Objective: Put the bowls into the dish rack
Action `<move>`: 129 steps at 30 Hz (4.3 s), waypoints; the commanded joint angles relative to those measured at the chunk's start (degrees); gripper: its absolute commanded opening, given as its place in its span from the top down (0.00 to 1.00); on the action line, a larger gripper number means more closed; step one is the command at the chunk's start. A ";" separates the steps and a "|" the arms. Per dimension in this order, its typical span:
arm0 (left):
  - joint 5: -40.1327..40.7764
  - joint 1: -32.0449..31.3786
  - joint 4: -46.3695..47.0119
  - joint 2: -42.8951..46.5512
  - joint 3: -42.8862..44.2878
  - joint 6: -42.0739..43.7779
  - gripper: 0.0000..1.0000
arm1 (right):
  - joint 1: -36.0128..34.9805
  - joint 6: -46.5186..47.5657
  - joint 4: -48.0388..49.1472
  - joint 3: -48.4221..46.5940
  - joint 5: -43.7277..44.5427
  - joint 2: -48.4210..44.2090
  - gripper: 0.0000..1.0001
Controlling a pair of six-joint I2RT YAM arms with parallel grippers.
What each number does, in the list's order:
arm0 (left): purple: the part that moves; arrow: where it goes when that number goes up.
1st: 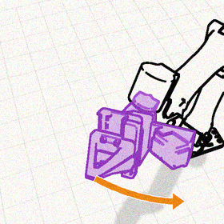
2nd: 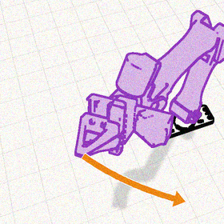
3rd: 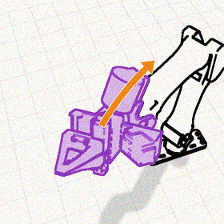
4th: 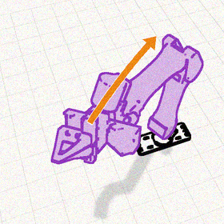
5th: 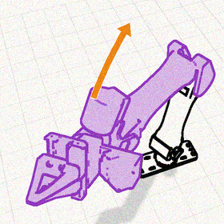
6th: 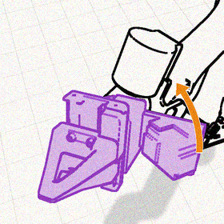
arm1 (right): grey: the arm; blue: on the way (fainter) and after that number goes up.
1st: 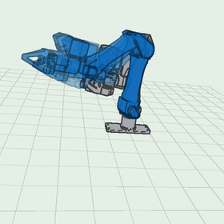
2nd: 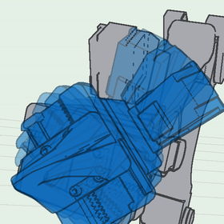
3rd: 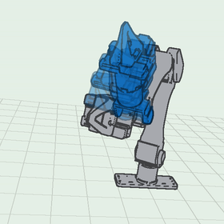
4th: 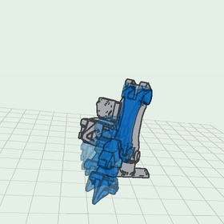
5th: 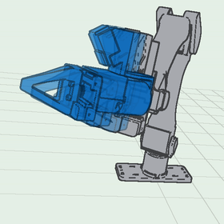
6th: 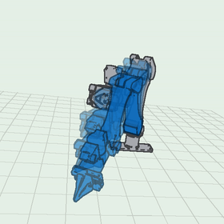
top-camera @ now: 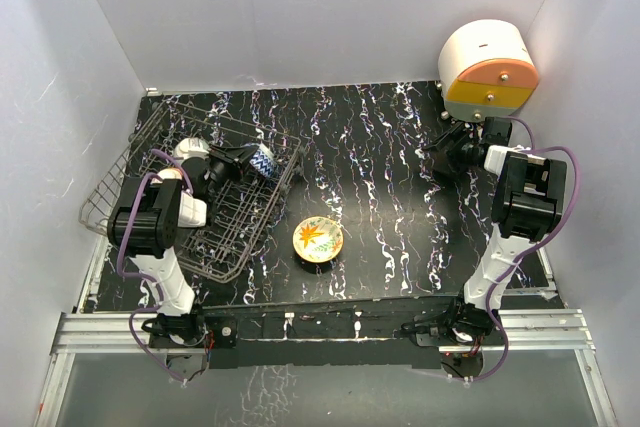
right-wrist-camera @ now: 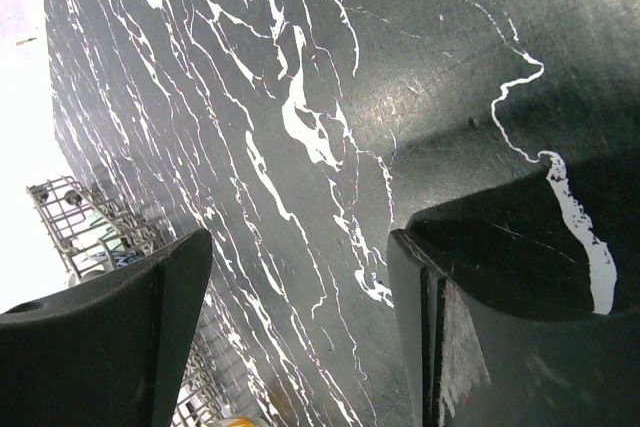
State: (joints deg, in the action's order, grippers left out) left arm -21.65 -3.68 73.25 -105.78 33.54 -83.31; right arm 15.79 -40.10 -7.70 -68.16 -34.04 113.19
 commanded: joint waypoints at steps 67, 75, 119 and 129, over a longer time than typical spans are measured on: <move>1.81 1.81 -37.73 4.09 -0.48 15.49 0.40 | 0.20 2.36 0.33 -1.95 0.67 0.96 0.27; 7.73 1.83 -66.86 7.92 11.30 23.80 0.23 | 0.20 1.87 1.41 -0.92 0.05 0.90 0.27; 28.56 -49.18 -106.16 7.61 42.72 66.31 0.20 | 0.20 -0.14 4.01 2.80 -0.94 -2.05 0.27; 31.24 -56.66 -104.80 2.04 42.46 65.92 0.25 | 0.20 0.19 3.88 3.55 -1.05 -2.57 0.27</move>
State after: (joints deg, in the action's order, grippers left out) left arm 8.03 -58.17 -30.98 -102.89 74.85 -17.52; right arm 15.88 -41.01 -3.90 -65.78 -36.21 112.95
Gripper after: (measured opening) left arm 0.758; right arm 0.729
